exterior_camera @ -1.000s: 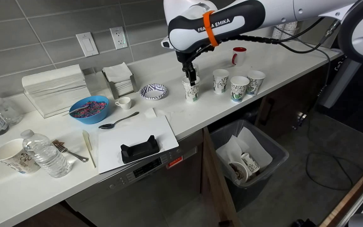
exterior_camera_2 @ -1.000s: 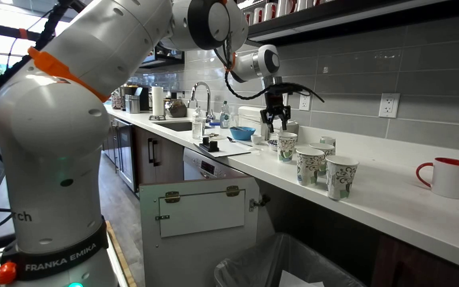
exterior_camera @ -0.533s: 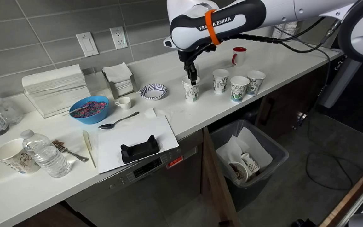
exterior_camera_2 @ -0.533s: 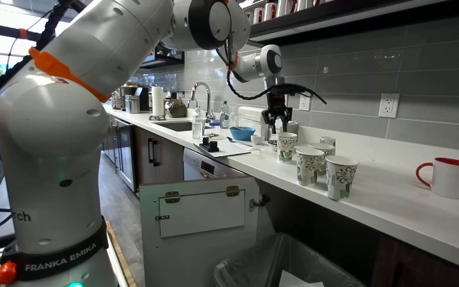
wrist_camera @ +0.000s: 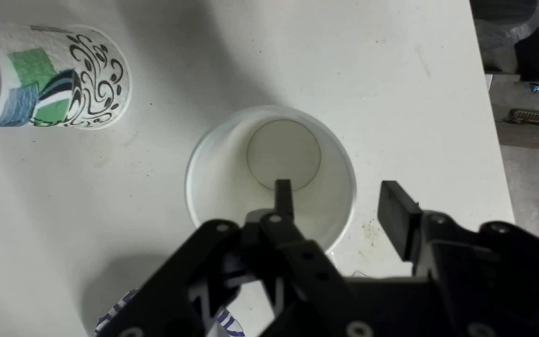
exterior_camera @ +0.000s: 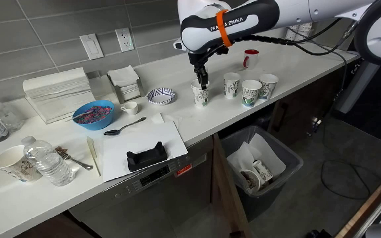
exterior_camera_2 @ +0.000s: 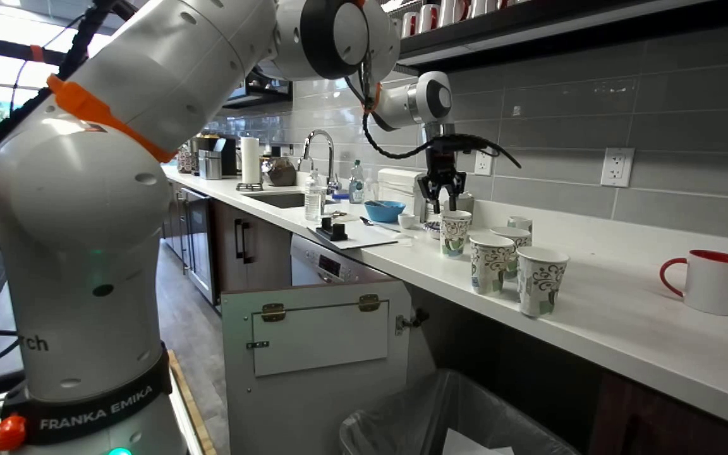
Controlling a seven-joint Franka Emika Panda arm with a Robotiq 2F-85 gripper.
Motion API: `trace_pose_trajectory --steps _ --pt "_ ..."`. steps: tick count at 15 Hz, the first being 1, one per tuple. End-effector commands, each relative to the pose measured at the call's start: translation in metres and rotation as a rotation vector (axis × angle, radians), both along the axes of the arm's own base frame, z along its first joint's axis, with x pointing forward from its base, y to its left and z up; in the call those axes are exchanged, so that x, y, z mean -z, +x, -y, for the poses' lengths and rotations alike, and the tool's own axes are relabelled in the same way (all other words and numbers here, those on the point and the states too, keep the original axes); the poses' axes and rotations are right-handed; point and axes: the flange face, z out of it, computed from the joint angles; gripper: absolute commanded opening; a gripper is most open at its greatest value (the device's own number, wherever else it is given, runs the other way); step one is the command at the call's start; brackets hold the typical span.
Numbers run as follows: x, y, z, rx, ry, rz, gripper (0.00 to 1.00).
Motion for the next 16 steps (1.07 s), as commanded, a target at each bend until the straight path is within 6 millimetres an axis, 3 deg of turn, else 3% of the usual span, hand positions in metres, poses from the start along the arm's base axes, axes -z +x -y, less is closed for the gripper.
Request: trace_pose_trajectory --steps 1,2,4,7,13,16 --pt "0.006 0.002 0.002 -0.013 0.029 -0.005 0.51" --pt "0.006 0.002 0.002 -0.014 0.031 -0.006 0.3" --pt "0.007 0.003 0.003 -0.013 0.032 -0.008 0.25" --pt "0.009 0.003 0.004 -0.015 0.034 -0.013 0.02" --pt "0.004 0.003 0.006 -0.023 0.028 -0.005 0.01" --pt "-0.015 0.0 0.001 -0.043 0.007 0.032 0.01"
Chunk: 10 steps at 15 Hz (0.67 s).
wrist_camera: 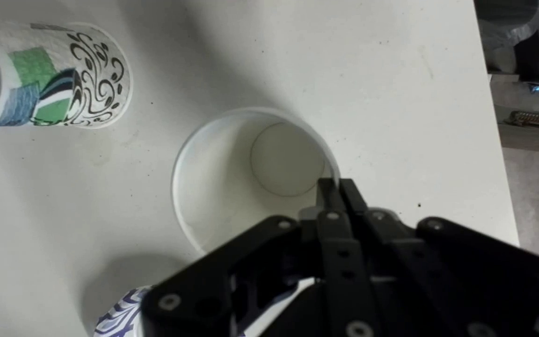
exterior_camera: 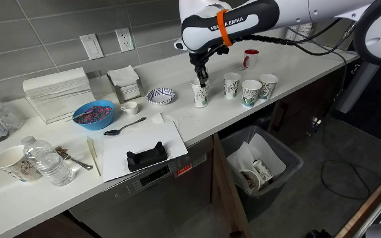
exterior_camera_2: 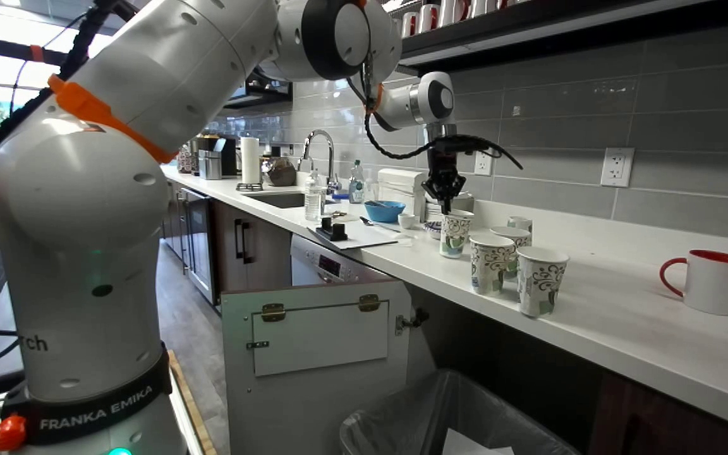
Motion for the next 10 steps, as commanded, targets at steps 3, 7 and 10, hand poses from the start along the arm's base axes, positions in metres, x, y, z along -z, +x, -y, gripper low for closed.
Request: trace_pose_trajectory --steps 3,7,10 --pt "-0.051 -0.004 -0.011 -0.135 0.074 0.108 0.01" --pt "-0.085 -0.007 -0.015 -0.166 -0.001 0.206 0.01" --pt "-0.091 -0.005 -0.012 -0.124 -0.123 0.254 0.01"
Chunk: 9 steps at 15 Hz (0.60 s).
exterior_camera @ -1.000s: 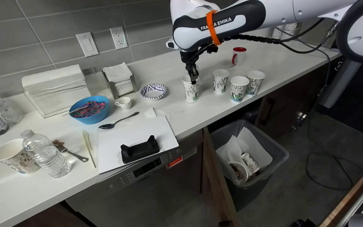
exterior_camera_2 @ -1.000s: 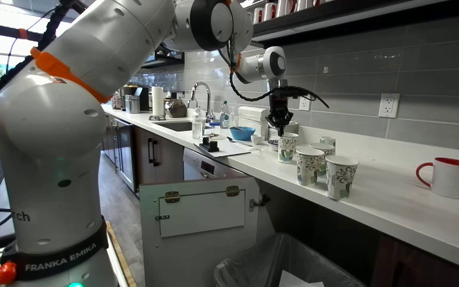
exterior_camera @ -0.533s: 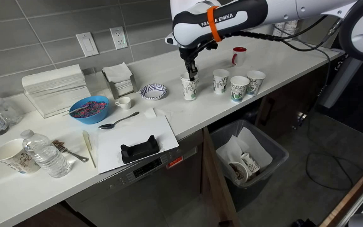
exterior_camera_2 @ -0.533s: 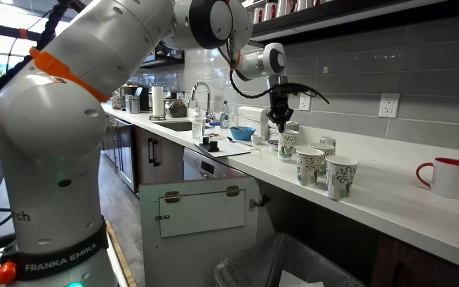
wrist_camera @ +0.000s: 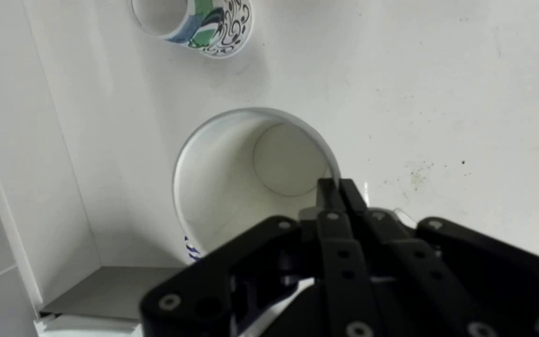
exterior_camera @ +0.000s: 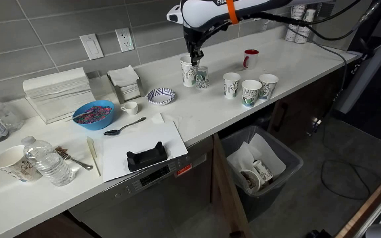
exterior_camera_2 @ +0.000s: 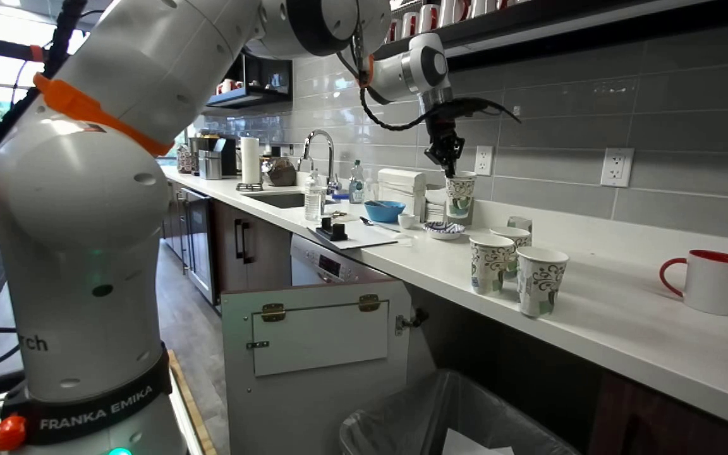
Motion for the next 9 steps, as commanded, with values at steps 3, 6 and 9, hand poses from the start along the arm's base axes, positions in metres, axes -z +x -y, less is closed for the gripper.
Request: trace_pose_trajectory --steps 3,6,9 --pt "0.004 -0.002 -0.002 0.026 -0.125 0.049 0.01" --pt "0.006 -0.001 -0.002 0.062 -0.167 0.069 0.01" --pt "0.014 -0.004 -0.007 0.008 -0.077 -0.032 0.01"
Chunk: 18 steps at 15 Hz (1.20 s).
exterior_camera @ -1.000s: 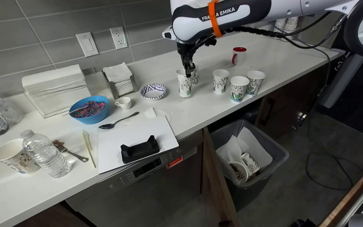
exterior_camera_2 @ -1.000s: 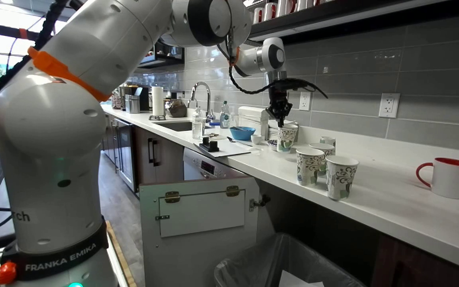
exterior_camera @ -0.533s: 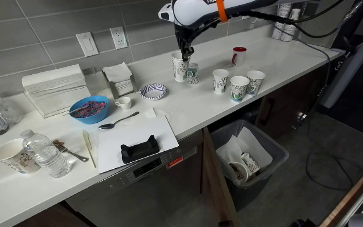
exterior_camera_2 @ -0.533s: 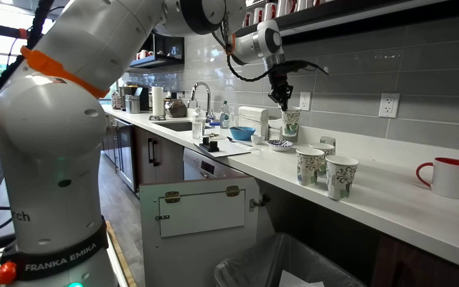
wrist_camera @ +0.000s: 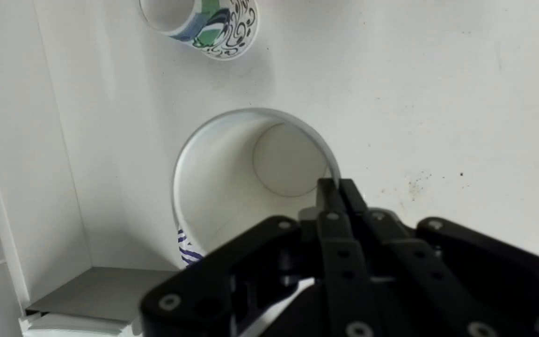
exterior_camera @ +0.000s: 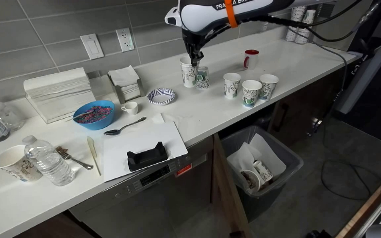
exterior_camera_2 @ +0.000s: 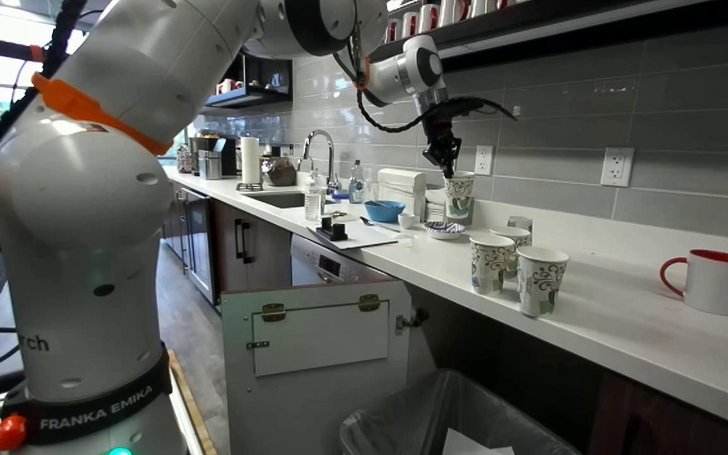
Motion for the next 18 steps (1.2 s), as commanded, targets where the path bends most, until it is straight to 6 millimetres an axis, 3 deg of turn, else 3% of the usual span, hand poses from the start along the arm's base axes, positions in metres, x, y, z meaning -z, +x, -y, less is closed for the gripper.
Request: trace_pose_trajectory --steps 1,7,14,18 --pt "0.007 -0.003 -0.002 -0.02 0.037 -0.052 0.01" --pt "-0.011 -0.008 -0.004 -0.049 0.085 -0.048 0.01" --pt "0.03 -0.007 0.015 -0.084 0.323 -0.3 0.01" --pt "0.075 -0.008 0.028 -0.068 0.413 -0.481 0.01"
